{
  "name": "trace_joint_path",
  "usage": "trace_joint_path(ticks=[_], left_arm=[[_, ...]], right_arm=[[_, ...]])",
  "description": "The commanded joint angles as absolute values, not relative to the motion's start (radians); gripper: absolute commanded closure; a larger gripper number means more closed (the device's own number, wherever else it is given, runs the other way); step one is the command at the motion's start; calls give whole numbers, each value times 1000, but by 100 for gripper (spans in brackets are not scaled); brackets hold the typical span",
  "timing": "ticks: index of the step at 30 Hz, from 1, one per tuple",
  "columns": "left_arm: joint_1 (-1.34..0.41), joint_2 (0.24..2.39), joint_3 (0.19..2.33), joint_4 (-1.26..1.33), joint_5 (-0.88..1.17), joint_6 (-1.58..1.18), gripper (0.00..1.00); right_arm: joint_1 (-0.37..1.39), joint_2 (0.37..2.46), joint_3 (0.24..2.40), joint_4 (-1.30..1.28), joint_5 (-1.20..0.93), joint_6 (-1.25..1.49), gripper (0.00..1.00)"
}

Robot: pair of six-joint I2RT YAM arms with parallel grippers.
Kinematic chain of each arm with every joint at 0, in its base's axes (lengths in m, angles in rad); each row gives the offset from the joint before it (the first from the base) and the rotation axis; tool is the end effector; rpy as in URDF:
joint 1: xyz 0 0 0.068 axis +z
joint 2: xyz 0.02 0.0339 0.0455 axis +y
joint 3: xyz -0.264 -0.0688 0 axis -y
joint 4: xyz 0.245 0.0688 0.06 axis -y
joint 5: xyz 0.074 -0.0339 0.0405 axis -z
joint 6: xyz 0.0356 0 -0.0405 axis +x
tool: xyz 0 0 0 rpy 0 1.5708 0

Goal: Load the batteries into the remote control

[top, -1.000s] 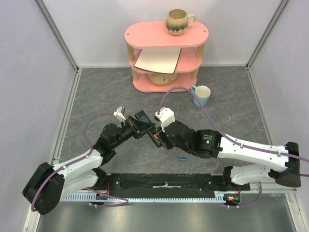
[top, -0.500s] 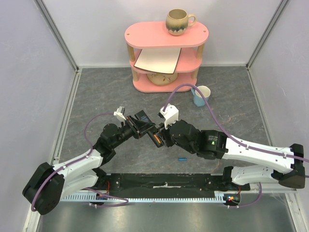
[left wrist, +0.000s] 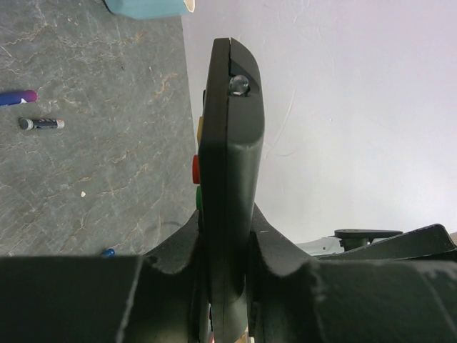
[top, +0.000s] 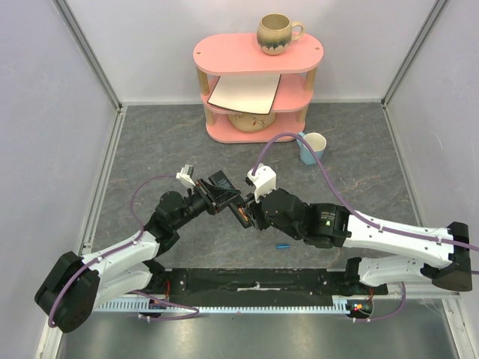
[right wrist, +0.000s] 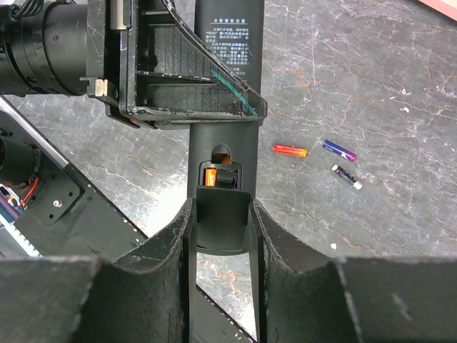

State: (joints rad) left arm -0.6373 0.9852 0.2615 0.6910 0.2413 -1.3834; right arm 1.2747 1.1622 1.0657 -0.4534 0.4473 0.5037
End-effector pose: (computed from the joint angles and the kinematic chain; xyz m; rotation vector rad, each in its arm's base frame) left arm 0.1604 -0.1294 0.2127 -0.4847 1.8501 -1.6796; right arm 0.0892 0.2396 0.3364 -0.5426 2.0496 0.6132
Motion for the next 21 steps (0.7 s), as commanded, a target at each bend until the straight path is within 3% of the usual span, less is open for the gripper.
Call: trace_joint_path(ticks=[1, 21], left_arm=[[-641, 960, 278, 759, 247, -1401, 98], [-641, 946, 281, 764, 242, -1404, 98]], right_arm=[[1282, 1147, 1057, -405, 474, 522, 100], [1284, 1152, 1032, -391, 469, 529, 100]])
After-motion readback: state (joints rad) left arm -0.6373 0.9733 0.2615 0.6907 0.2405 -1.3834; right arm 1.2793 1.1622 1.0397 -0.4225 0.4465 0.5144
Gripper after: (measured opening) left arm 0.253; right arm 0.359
